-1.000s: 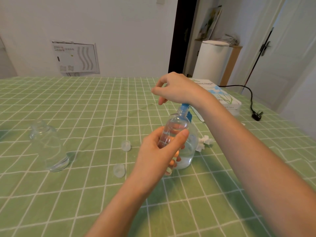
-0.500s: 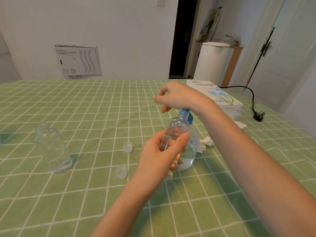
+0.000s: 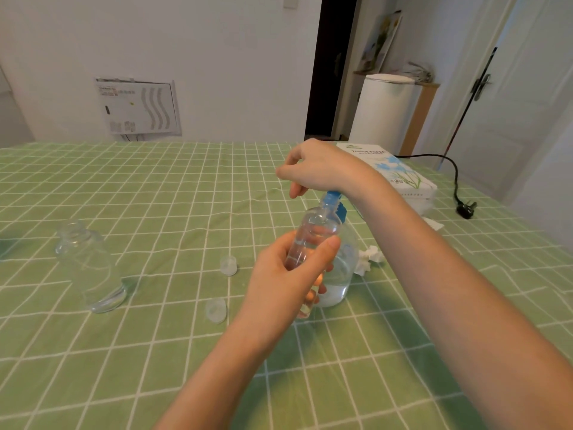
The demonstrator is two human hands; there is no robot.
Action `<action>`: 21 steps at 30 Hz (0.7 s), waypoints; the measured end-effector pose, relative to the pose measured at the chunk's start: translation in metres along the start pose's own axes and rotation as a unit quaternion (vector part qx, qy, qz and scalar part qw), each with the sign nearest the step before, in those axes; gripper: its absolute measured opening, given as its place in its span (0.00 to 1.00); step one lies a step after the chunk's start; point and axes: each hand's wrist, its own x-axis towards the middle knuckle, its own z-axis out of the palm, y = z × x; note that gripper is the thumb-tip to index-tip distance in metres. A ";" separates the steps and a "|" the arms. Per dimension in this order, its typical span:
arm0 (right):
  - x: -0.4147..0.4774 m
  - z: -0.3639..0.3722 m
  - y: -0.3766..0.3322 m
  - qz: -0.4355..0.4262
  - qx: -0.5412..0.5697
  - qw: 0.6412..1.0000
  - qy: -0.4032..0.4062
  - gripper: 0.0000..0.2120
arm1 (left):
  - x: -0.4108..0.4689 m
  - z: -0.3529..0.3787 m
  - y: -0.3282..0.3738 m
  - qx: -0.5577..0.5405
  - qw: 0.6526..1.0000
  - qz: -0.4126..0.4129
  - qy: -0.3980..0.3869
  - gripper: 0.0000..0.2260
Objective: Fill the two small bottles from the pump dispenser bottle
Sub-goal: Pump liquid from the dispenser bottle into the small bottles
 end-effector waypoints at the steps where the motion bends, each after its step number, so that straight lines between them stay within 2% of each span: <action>1: -0.001 0.002 0.001 0.002 0.001 1.000 -0.003 0.15 | 0.000 0.000 0.000 -0.001 1.000 -0.002 0.000 0.08; 12: -0.001 0.004 0.001 0.002 -0.020 1.000 -0.005 0.16 | 0.000 0.001 -0.001 0.001 1.000 0.000 0.000 0.06; 16: 0.001 -0.004 0.000 -0.004 -0.017 1.000 0.009 0.13 | 0.001 0.003 0.000 -0.003 1.000 0.003 0.000 0.09; 21: 0.003 -0.004 -0.003 -0.005 -0.024 1.000 -0.012 0.15 | 0.002 0.002 0.002 -0.004 1.000 0.004 0.003 0.12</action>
